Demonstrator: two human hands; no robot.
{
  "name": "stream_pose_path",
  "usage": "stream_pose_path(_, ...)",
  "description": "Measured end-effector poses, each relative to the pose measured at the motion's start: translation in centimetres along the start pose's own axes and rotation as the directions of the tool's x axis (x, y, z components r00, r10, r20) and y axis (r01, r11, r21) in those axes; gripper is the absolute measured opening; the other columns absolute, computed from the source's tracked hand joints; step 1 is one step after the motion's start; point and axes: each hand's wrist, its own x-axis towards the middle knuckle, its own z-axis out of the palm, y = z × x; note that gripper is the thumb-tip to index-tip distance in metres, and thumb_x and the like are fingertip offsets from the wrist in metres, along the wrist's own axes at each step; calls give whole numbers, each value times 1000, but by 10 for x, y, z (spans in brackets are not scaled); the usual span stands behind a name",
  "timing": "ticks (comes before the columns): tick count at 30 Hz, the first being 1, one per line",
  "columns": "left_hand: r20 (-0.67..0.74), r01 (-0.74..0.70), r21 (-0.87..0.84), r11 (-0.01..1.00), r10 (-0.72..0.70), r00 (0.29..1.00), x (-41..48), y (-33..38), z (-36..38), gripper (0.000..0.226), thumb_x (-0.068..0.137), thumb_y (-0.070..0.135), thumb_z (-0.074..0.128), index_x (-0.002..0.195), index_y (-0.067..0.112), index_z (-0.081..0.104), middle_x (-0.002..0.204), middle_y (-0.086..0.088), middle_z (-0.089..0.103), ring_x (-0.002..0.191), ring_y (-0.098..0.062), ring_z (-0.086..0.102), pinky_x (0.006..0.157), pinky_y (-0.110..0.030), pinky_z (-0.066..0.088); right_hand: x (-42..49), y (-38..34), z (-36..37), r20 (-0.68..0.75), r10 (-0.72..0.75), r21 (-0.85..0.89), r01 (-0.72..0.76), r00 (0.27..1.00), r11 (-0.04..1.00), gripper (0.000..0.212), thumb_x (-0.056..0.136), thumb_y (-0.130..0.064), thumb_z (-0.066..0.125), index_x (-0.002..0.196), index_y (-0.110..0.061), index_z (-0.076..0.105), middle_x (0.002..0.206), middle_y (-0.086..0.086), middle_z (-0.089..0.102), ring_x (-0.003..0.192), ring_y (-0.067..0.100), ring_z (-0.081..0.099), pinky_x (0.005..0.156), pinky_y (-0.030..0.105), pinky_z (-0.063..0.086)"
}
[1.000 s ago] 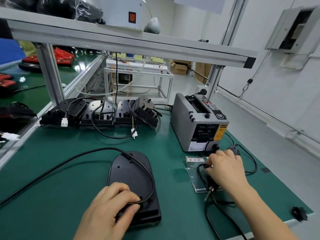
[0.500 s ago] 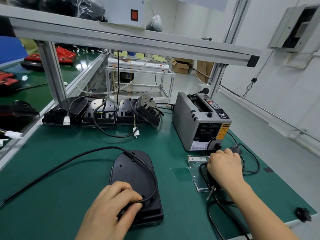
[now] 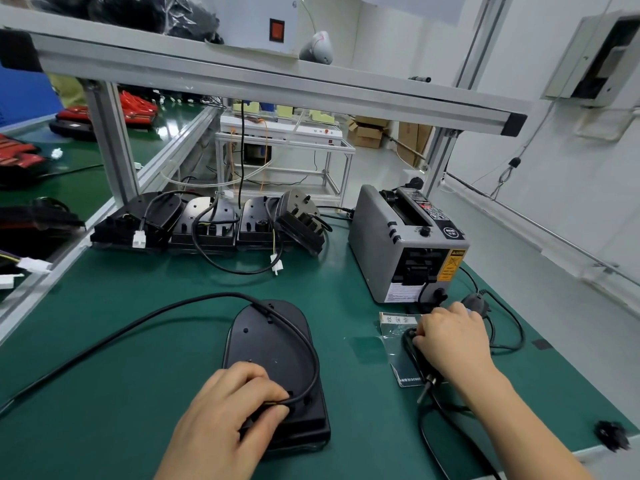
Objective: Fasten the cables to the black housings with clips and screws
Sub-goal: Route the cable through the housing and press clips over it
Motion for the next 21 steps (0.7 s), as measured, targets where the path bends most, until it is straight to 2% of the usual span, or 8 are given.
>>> stream_pose_path(3,12,15,7,1000,-15,1000,0,0,0,13,75,50,50,81,42,58,91,29,51,86,6,48,54,-13,44,0,-5,0,-28,10,-9,-10,1000,1000,24,86,-26,46,96,-21,67,98,-6,63,102,21,47,86,32,34)
stream_pose_path(4,13,15,10,1000,-15,1000,0,0,0,13,75,50,50,82,43,58,91,29,51,86,6,48,56,-16,44,-1,-6,0,-32,17,-2,-17,999,1000,25,86,-26,45,96,-20,67,99,-5,63,102,22,47,86,32,34)
stream_pose_path(5,14,16,10,1000,-16,1000,0,0,0,13,75,50,50,82,43,58,92,29,51,86,6,47,59,-17,44,-2,-6,-1,-39,27,15,-27,999,1000,26,86,-27,44,95,-20,66,99,-5,63,102,22,47,86,32,35)
stream_pose_path(8,31,28,8,1000,-29,999,0,0,-1,13,75,50,49,82,43,57,92,29,50,86,5,47,56,-11,43,-8,-9,-9,-99,52,107,-41,994,993,26,88,-34,42,95,-26,66,98,-9,62,100,19,46,84,31,37)
stream_pose_path(10,37,35,8,999,-35,999,-1,-1,0,14,75,51,48,83,43,56,92,29,51,88,5,47,57,-14,44,-13,-16,-19,-130,43,195,-17,991,981,25,87,-34,43,94,-28,67,97,-10,63,98,18,47,82,31,38)
stream_pose_path(15,67,114,-109,988,-107,992,1,0,-3,19,73,59,49,84,47,60,95,27,57,96,2,51,70,-17,44,-35,-57,-50,-157,-99,502,166,983,849,20,87,-37,53,97,-29,68,100,-8,65,99,17,48,87,30,40)
stream_pose_path(18,24,149,-103,984,-147,989,11,0,-5,15,81,49,51,86,43,64,92,26,60,97,2,51,80,-6,35,-59,-89,-62,-312,-209,552,356,927,754,15,82,-33,61,88,-22,69,90,-5,66,92,20,54,83,31,43)
stream_pose_path(21,-13,152,-83,985,-153,988,24,2,-4,25,81,37,54,99,29,70,93,25,60,92,0,51,80,-9,35,-74,-112,-73,-457,-188,587,453,870,671,12,73,-30,60,75,-20,67,76,-7,64,77,22,58,69,33,52)
